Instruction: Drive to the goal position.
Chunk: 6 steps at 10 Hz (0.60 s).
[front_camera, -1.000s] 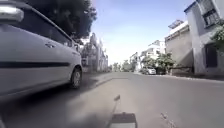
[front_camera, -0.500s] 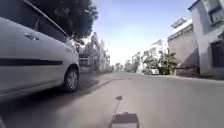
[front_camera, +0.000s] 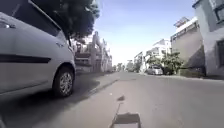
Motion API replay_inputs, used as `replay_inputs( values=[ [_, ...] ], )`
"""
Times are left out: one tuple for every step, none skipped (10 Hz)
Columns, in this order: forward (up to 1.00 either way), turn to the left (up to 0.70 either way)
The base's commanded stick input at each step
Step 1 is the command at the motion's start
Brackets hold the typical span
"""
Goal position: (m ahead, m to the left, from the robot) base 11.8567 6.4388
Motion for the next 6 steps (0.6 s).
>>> replay_inputs(
  values=[
    [1.0,0.0],
    [1.0,0.0],
    [1.0,-0.01],
    [1.0,-0.37],
    [1.0,-0.4],
    [1.0,-0.35]
  ],
)
